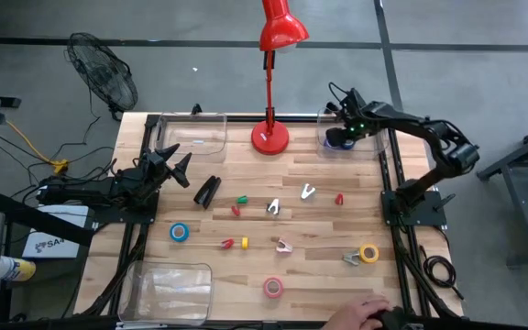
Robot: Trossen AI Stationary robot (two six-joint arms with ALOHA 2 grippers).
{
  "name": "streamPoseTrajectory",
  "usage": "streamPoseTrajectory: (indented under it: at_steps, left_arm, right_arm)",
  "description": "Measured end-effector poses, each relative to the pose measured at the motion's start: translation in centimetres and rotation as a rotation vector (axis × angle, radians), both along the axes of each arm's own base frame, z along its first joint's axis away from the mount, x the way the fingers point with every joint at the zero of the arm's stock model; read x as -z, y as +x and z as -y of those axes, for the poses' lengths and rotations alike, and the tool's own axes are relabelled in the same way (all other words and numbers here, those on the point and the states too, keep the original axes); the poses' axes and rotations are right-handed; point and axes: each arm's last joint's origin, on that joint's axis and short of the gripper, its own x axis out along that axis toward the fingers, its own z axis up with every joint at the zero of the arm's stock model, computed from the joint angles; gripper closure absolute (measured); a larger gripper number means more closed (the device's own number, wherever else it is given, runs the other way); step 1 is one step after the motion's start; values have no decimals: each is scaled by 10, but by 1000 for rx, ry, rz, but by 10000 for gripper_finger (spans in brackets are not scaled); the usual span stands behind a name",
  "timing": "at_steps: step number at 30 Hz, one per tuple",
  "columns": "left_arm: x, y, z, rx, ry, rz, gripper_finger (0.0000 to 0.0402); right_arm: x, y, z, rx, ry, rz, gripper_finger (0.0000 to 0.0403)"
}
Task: Pick and place Stapler, Stapler remover, tape
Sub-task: Put the yellow tape into the top right transparent bin
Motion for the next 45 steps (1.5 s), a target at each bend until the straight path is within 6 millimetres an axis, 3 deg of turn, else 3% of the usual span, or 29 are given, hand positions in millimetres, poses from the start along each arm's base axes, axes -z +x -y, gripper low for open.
streamPoseTrajectory:
  at_steps: [6, 13, 21, 35, 45]
  left_arm:
    - [0, 0, 0, 0, 0, 0, 147]
    - [0, 0, 0, 0, 0, 0, 147]
    - [0, 0, 0, 0, 0, 0, 147]
    - [0, 0, 0, 0, 0, 0, 147]
    - [0, 0, 0, 0, 0, 0, 147]
  right_arm:
    - [-29, -6, -20, -64, -61, 24, 219]
    - [-63, -14, -63, -201, -77, 64, 228]
    - [-80, -16, -114, -269, 0, 68, 237]
    - [-76, 7, -204, -144, 239, 44, 249]
    - [-33, -1, -257, 19, 410, -24, 250]
